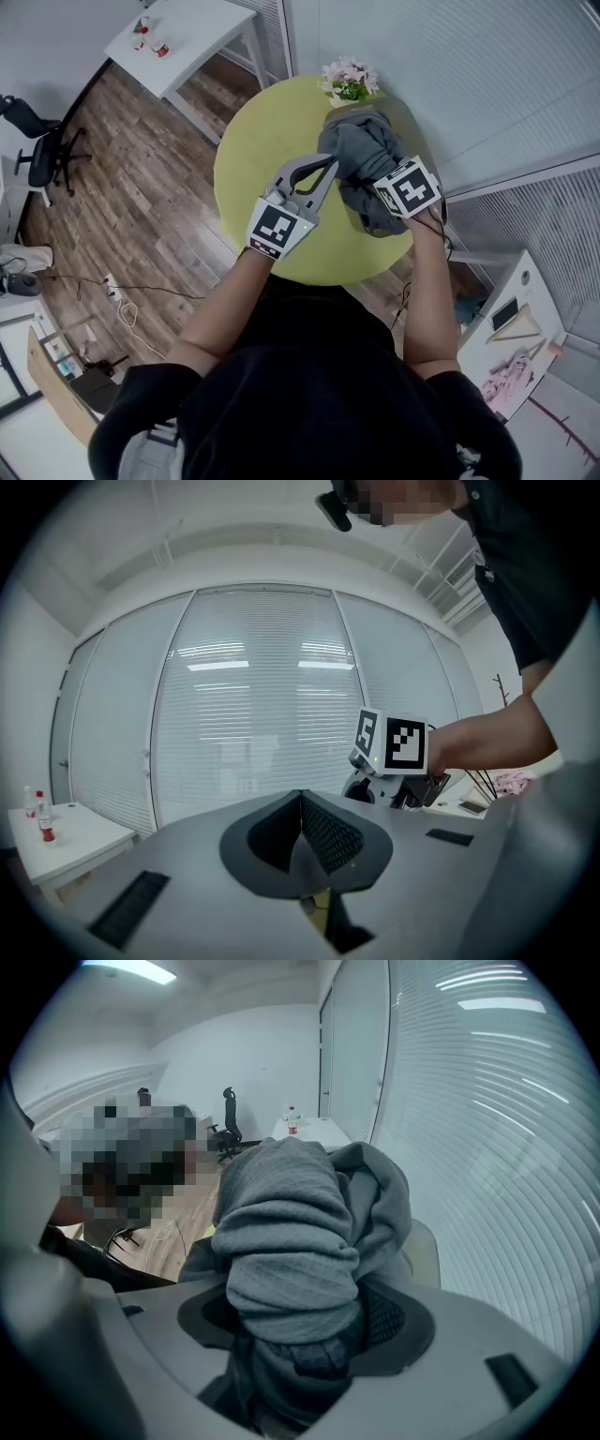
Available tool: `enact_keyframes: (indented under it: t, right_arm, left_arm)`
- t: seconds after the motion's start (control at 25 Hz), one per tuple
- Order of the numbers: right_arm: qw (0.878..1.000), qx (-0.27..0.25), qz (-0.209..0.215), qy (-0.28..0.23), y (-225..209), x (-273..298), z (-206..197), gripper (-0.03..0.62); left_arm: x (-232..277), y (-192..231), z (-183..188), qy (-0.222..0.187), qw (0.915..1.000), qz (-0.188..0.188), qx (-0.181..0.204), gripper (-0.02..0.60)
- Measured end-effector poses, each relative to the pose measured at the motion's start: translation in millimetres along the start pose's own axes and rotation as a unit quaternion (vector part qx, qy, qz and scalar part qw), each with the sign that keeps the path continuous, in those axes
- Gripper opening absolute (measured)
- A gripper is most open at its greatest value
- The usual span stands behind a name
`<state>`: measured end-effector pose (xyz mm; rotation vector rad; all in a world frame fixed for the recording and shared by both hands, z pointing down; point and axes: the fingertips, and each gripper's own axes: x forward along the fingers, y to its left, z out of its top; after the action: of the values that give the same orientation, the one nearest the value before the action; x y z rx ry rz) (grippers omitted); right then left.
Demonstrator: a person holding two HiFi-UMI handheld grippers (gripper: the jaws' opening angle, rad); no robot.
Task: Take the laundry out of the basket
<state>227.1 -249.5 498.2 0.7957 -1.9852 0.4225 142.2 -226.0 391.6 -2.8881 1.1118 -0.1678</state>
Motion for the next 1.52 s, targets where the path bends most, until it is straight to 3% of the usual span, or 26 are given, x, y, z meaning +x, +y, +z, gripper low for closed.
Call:
enact_keyframes:
  t: [0.76, 1.12, 1.52]
  right_arm:
    - [1.0, -0.009, -0.026, 0.007, 76.6, 2.7, 81.7, 0.327]
    - [1.0, -0.005, 0.011, -0.004, 135.2, 28.6, 116.4, 0.327]
    - [0.998, -0.015, 0.057, -0.004, 202.5, 83.7, 148.3, 0.327]
  left_arm:
    - [-82.2, 70.4, 8.0, -0.031, 0.9995, -0.009, 0.003, 0.011]
    - [-127.7, 107.8, -1.0, -0.031, 0.9995, 0.003, 0.003, 0.011]
    - [-180.0, 146.4, -35.9, -0.001, 0.9997, 0.023, -0.002, 0.011]
